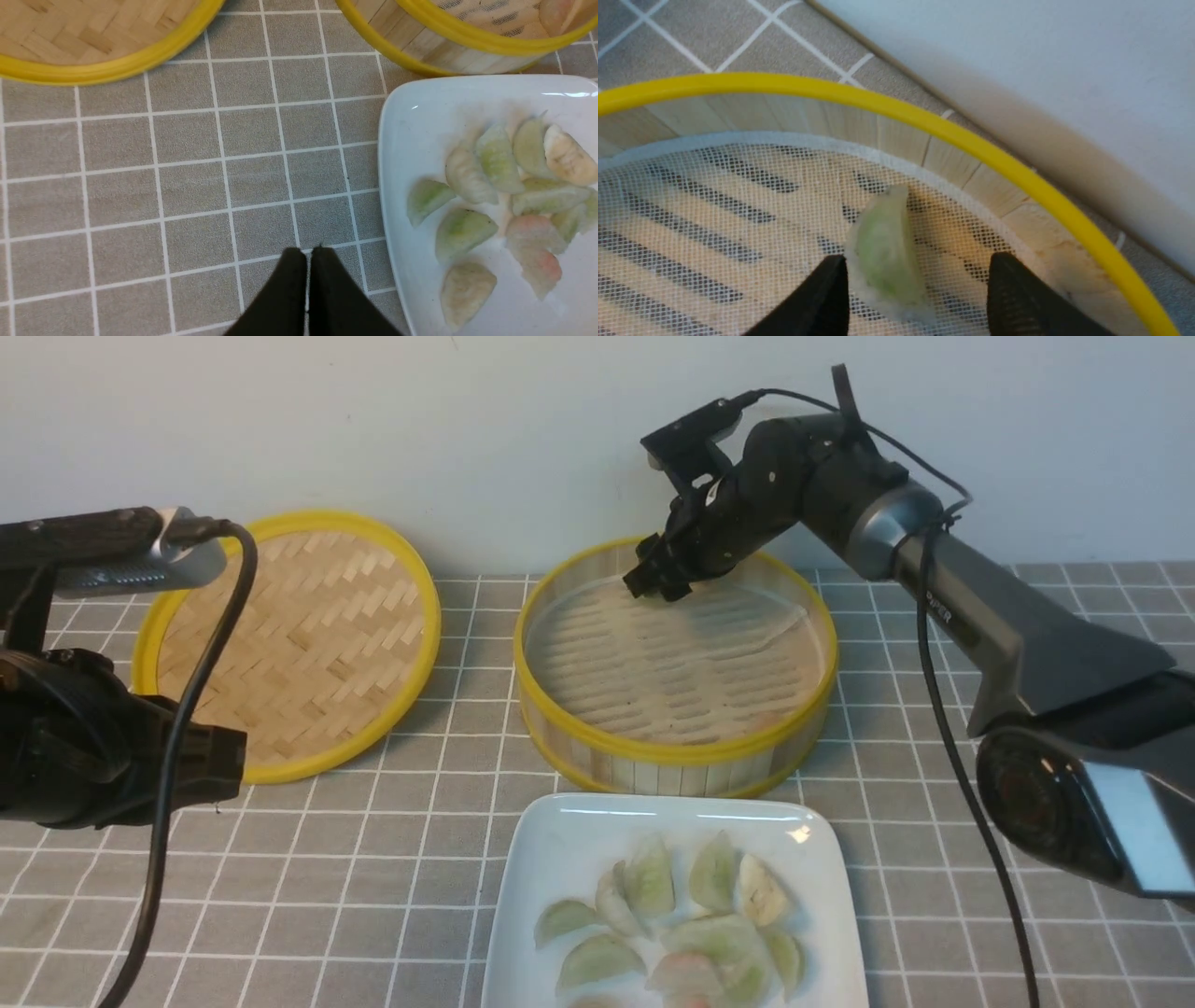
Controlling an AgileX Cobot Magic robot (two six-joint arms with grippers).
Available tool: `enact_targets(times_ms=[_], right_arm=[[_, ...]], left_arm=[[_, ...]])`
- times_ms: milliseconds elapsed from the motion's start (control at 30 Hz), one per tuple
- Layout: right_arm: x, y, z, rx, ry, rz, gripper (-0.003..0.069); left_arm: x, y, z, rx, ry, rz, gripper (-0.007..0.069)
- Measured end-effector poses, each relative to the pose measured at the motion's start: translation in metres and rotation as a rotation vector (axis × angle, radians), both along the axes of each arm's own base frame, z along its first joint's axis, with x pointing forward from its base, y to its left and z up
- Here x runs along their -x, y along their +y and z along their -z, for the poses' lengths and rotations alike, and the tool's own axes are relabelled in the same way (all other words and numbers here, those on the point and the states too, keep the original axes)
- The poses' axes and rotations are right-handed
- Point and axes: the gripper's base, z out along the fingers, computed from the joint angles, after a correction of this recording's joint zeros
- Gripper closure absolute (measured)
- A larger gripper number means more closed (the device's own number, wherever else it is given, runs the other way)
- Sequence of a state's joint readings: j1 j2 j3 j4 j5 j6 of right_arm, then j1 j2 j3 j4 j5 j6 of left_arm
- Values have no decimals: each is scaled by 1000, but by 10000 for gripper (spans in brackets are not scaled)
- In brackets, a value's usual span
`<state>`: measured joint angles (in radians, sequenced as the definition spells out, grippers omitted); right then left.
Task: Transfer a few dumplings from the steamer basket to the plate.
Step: Use the right arm to grab a dumpling from inside the steamer
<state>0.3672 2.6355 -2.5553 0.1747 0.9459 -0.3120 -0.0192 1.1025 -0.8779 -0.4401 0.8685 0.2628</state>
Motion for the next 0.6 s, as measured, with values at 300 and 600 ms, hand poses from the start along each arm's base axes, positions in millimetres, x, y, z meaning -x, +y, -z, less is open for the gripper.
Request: enact_targets(times_ms=[300,600], right_arm=[[5,-6,-7,4,63,11,293],[38,-20,-112,-83,88,92,516]], left_arm=[[-1,-1,-2,10,-5,-1,629],[-67,-10,-39,0,-33,59,629]])
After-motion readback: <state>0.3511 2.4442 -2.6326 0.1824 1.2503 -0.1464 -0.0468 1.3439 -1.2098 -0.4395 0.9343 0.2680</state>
